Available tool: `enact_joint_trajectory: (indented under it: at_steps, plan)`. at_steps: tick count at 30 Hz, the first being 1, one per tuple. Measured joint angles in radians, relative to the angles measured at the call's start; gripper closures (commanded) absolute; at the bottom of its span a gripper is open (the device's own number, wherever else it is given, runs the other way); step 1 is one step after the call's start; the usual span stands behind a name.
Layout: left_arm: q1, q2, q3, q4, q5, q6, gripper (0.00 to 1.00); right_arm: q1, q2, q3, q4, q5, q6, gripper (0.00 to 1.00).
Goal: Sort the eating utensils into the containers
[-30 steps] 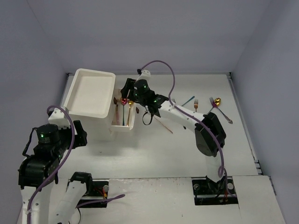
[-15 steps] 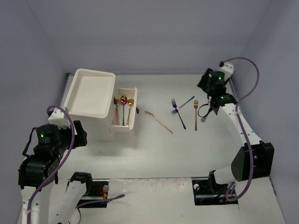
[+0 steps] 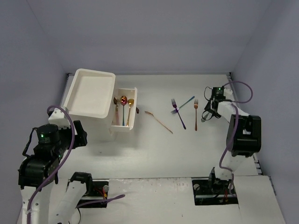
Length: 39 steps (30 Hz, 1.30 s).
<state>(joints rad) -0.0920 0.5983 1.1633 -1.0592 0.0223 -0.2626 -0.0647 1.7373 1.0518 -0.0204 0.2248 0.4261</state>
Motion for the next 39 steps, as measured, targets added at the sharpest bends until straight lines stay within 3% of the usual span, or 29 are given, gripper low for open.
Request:
enact_joint_trajectory:
  at_steps: [10, 21, 24, 26, 35, 39]
  plan:
    - [0.0, 0.0, 0.0, 0.0, 0.0, 0.0, 0.31, 0.0, 0.143, 0.116, 0.01, 0.007, 0.026, 0.59]
    - [0.0, 0.001, 0.0, 0.0, 0.001, 0.0, 0.31, 0.0, 0.226, 0.167, 0.021, 0.032, 0.045, 0.69]
    - [0.0, 0.001, 0.0, 0.0, 0.001, 0.0, 0.31, 0.0, 0.231, 0.171, 0.022, 0.036, 0.045, 0.82]
    - [0.0, 0.001, 0.0, 0.0, 0.002, 0.0, 0.31, 0.001, 0.236, 0.175, 0.027, 0.037, 0.044, 1.0]
    - [0.0, 0.001, 0.0, 0.0, 0.004, 0.0, 0.31, 0.007, 0.24, 0.18, 0.04, -0.005, 0.044, 1.0]
    - [0.0, 0.001, 0.0, 0.0, 0.004, 0.0, 0.31, 0.014, 0.239, 0.188, 0.04, -0.104, 0.044, 1.0]
